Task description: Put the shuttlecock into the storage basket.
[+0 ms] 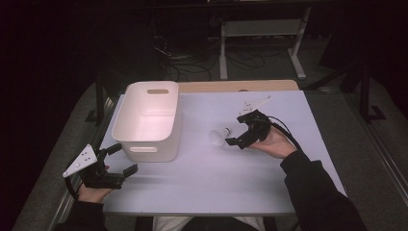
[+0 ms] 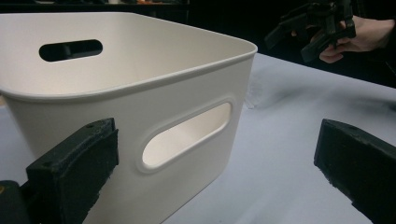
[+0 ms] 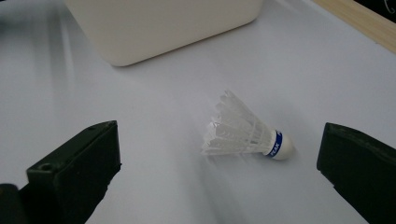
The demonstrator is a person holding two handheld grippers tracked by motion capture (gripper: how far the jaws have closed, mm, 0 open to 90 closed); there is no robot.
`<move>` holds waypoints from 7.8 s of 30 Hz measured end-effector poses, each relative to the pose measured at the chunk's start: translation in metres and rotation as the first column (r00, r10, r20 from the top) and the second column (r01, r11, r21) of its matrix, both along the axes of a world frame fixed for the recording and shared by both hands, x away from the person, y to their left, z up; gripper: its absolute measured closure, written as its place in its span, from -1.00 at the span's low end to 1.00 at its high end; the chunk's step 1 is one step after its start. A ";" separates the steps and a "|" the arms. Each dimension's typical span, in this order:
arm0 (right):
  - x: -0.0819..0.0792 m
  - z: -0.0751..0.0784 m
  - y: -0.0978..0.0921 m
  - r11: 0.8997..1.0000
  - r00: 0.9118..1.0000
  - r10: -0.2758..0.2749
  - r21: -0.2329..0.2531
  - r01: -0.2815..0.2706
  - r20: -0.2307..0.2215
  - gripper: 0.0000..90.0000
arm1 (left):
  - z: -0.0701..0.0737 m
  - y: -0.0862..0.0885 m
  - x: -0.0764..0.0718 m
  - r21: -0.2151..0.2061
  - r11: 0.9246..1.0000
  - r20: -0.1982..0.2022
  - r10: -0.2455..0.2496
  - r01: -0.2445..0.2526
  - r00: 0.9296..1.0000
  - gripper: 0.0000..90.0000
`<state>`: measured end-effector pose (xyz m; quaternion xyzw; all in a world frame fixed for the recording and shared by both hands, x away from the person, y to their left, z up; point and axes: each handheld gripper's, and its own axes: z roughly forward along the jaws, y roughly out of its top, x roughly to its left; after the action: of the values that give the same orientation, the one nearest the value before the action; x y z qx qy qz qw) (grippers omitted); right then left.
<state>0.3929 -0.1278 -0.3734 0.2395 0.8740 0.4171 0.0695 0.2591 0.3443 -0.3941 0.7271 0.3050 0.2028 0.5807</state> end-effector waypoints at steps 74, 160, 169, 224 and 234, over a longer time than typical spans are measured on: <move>0.038 -0.061 0.029 0.976 0.985 0.126 -0.163 -0.144 -0.115 0.98 | 0.001 0.001 -0.002 -0.005 1.000 0.001 0.001 -0.001 1.000 -1.00; 0.089 -0.062 0.045 0.998 0.996 0.012 -0.058 -0.017 -0.094 0.93 | 0.000 0.002 -0.003 -0.002 1.000 -0.004 0.003 -0.003 1.000 -1.00; 0.088 -0.045 0.034 0.999 0.997 0.014 -0.045 -0.017 -0.070 0.63 | 0.000 0.002 -0.003 -0.002 1.000 -0.004 0.004 -0.004 1.000 -1.00; 0.132 -0.015 0.027 0.976 0.990 0.041 -0.204 -0.069 -0.137 -1.00 | -0.001 0.002 -0.002 -0.008 1.000 -0.011 0.004 -0.004 1.000 -1.00; 0.138 -0.039 0.032 0.962 0.983 0.061 -0.253 -0.104 -0.174 -1.00 | -0.001 0.002 -0.003 -0.006 1.000 -0.010 0.003 -0.003 1.000 -1.00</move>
<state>0.5305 -0.0955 -0.4120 0.2250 0.9332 0.2800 0.0106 0.2565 0.3467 -0.3947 0.7260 0.3096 0.1994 0.5808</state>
